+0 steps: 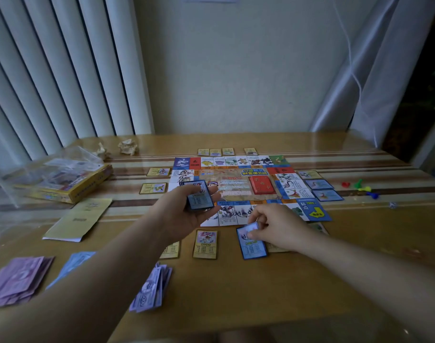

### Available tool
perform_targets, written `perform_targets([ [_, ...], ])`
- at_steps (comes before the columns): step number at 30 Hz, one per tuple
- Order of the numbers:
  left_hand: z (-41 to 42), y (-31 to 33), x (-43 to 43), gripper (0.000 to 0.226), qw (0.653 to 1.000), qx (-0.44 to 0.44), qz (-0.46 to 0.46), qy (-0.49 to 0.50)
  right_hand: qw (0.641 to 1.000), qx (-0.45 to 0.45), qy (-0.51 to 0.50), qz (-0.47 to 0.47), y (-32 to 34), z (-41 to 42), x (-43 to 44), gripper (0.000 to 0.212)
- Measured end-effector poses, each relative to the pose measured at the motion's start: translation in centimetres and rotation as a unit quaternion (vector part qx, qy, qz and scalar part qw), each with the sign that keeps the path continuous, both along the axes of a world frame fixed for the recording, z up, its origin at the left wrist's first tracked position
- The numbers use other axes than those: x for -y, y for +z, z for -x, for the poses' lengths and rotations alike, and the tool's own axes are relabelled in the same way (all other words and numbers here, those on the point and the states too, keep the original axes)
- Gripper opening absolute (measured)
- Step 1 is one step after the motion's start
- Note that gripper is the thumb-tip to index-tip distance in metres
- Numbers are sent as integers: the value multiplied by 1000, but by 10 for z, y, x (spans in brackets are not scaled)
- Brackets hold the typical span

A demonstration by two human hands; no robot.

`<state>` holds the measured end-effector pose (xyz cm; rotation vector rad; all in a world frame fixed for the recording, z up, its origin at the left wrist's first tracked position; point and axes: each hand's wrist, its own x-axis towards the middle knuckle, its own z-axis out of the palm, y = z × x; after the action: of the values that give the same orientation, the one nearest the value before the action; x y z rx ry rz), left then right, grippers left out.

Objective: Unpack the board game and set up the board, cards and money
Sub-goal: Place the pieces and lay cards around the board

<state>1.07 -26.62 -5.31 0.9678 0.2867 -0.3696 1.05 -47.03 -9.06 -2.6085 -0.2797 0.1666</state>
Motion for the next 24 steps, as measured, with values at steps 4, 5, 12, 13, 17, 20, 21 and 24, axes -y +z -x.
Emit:
perform_targets([
  [4,5,2,-1,24,999,-5,27,-16,999,34,-16,35,-5,2,2,18],
  [5,6,1,-1,25,999,-1,38,-26,998,43,-19,52,-4,2,2,20],
  [12,14,-6,1,33,990,78,25,-116,986,57,-14,-157,36,-5,-5,12],
  [13,15,-6,2,33,988,85,23,-124,980,41,-14,-194,43,-7,-7,13],
  [17,15,-6,3,33,982,112,0,-150,970,-2,16,-242,61,-5,-18,19],
  [20,15,-4,5,32,977,131,-36,-162,969,-17,27,-244,68,-5,-28,24],
  [21,15,-4,6,30,977,137,-48,-159,973,-14,22,-230,68,-7,-30,23],
  [24,15,-6,8,24,976,147,-91,-137,982,-10,9,-190,67,-11,-34,23],
])
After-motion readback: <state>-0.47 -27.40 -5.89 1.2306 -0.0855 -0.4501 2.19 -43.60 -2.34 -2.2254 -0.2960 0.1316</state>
